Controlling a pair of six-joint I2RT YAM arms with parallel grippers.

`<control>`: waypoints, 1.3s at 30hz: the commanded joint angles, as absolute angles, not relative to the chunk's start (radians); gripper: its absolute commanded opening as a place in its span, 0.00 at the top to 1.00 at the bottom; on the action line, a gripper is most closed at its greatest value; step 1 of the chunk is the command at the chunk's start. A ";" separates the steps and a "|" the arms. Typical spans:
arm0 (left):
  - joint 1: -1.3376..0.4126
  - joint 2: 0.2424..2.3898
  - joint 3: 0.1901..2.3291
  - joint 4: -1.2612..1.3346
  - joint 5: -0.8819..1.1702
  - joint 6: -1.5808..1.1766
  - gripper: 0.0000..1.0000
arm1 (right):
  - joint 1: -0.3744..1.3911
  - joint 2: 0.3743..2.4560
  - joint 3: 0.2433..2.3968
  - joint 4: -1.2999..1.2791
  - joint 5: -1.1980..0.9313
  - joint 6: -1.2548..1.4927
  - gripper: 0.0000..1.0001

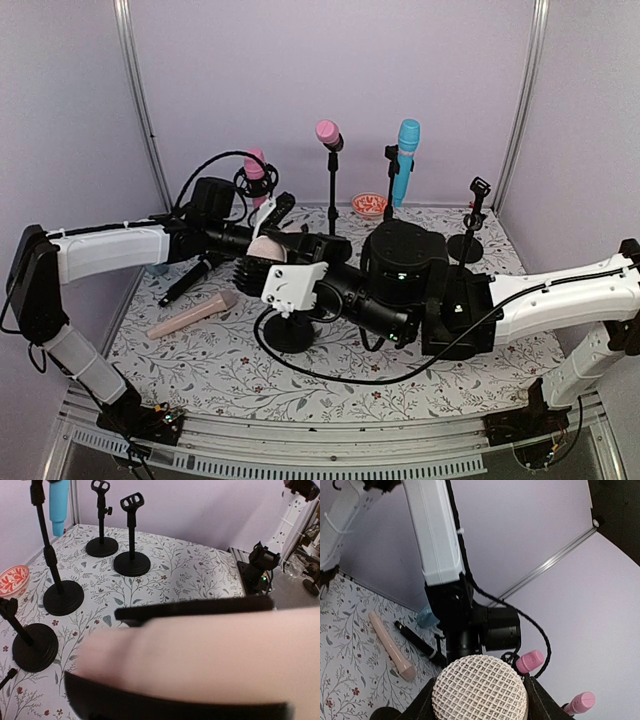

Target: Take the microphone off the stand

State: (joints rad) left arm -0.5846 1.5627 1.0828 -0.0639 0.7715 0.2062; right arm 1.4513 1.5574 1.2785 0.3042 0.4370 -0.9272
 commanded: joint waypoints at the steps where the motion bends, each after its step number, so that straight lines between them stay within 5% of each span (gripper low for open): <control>1: -0.534 1.664 1.044 -0.172 0.526 0.174 1.00 | 1.560 1.429 1.403 0.605 0.294 -1.008 1.00; 10: -0.536 1.652 1.064 -0.190 0.569 0.186 0.98 | 1.553 1.451 1.396 0.610 0.345 -1.022 1.00; 12: -0.541 1.639 1.088 -0.222 0.609 0.192 0.80 | 1.536 1.458 1.395 0.609 0.364 -1.012 1.00; 16: -0.544 1.579 1.119 -0.290 0.697 0.222 0.24 | 1.483 1.463 1.388 0.588 0.383 -0.930 1.00; 19: -0.543 1.538 1.139 -0.377 0.731 0.268 0.03 | 1.443 1.464 1.384 0.557 0.371 -0.845 1.00; 39: -0.400 1.314 1.315 -0.735 0.616 0.589 0.01 | 1.204 1.542 1.465 0.326 0.099 -0.174 0.99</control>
